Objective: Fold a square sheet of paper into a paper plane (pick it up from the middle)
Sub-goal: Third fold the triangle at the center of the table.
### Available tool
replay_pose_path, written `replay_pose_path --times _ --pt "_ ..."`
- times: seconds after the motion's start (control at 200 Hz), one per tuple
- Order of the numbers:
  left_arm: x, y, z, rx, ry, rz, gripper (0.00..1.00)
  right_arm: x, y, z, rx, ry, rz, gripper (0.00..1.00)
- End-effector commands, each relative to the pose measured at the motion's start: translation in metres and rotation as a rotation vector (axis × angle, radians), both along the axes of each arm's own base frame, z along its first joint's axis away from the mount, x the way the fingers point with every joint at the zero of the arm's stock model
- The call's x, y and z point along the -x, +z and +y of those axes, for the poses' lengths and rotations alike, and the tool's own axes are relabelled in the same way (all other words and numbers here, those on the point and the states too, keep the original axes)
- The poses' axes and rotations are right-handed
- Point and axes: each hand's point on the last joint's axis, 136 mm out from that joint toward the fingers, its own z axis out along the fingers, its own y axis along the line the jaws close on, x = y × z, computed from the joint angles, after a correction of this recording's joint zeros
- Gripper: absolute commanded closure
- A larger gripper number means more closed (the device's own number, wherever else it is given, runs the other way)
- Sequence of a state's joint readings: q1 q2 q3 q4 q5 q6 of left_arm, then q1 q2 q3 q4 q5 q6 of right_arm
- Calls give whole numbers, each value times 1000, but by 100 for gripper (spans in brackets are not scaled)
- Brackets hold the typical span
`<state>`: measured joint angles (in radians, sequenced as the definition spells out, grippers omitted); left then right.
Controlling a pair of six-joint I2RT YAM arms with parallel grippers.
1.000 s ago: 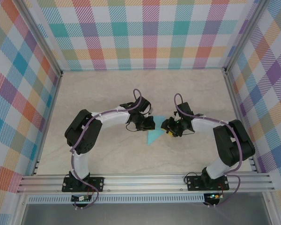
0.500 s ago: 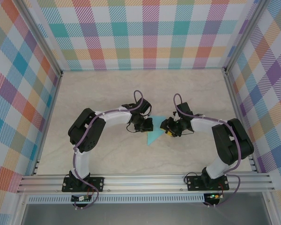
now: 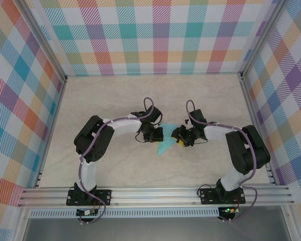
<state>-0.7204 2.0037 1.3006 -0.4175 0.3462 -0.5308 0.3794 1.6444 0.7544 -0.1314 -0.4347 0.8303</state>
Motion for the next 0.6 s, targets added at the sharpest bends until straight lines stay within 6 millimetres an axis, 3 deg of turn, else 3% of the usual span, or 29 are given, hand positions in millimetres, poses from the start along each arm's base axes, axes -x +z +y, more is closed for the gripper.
replay_pose_path --times 0.0,0.41,0.595 --pt "5 -13 3 -45 -18 21 89 -15 11 11 -48 12 -50 57" --pt "8 -15 7 -53 -19 23 89 -17 14 16 -81 21 -73 58" --pt "-1 5 3 -23 -7 -38 86 -12 22 21 -120 94 -131 59"
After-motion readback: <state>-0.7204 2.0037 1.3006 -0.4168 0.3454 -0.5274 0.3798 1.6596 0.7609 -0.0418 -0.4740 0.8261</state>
